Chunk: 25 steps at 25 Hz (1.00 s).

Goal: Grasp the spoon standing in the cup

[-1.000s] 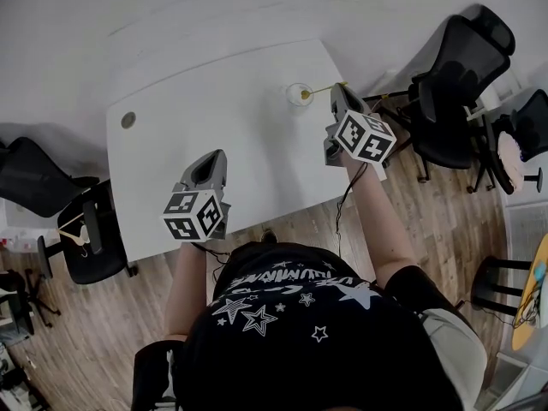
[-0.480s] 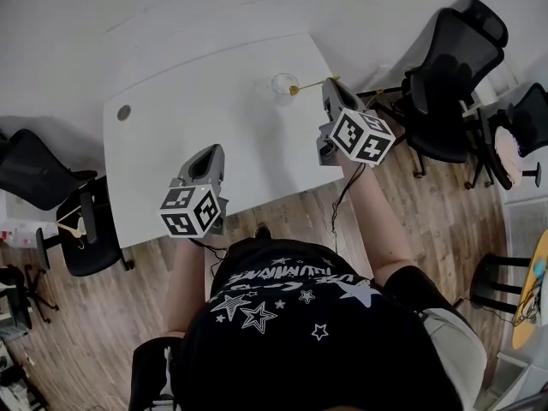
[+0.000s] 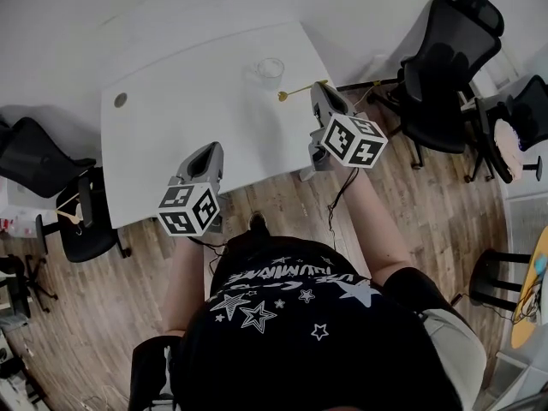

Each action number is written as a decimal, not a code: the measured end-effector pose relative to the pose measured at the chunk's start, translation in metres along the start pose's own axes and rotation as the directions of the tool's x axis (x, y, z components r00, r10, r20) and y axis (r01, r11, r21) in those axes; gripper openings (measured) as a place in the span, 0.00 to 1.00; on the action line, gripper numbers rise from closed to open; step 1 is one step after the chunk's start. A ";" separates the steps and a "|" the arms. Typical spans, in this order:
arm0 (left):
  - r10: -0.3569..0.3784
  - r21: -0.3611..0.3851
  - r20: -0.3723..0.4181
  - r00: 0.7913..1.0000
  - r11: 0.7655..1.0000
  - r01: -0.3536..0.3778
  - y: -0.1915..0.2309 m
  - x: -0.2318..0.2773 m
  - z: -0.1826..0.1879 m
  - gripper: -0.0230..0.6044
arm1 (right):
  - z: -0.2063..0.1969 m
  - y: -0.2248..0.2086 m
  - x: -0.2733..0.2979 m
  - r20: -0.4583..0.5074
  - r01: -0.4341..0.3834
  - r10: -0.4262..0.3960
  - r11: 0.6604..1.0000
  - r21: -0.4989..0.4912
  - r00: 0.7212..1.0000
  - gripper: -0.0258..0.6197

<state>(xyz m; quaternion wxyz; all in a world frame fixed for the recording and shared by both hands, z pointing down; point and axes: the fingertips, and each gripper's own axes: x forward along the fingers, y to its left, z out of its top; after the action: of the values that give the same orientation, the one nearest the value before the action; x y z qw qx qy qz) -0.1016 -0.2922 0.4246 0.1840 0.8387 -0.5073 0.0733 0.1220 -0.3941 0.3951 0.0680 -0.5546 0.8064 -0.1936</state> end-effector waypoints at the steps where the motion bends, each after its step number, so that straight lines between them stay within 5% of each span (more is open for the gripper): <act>1: 0.004 -0.002 -0.001 1.000 1.000 -0.004 -0.005 -0.004 -0.003 0.05 | -0.003 0.000 -0.006 -0.005 -0.006 0.006 1.000 0.002 1.000 0.06; 25: 0.128 -0.069 -0.028 0.991 0.989 -0.129 -0.095 -0.110 -0.088 0.05 | -0.073 0.024 -0.144 -0.134 -0.149 0.155 0.988 0.048 0.979 0.06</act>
<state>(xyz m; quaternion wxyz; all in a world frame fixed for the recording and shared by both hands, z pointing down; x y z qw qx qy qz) -0.0648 -0.1280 0.4497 0.2144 0.7962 -0.5605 0.0768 0.1314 -0.2366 0.4377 0.0374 -0.4754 0.8454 -0.2406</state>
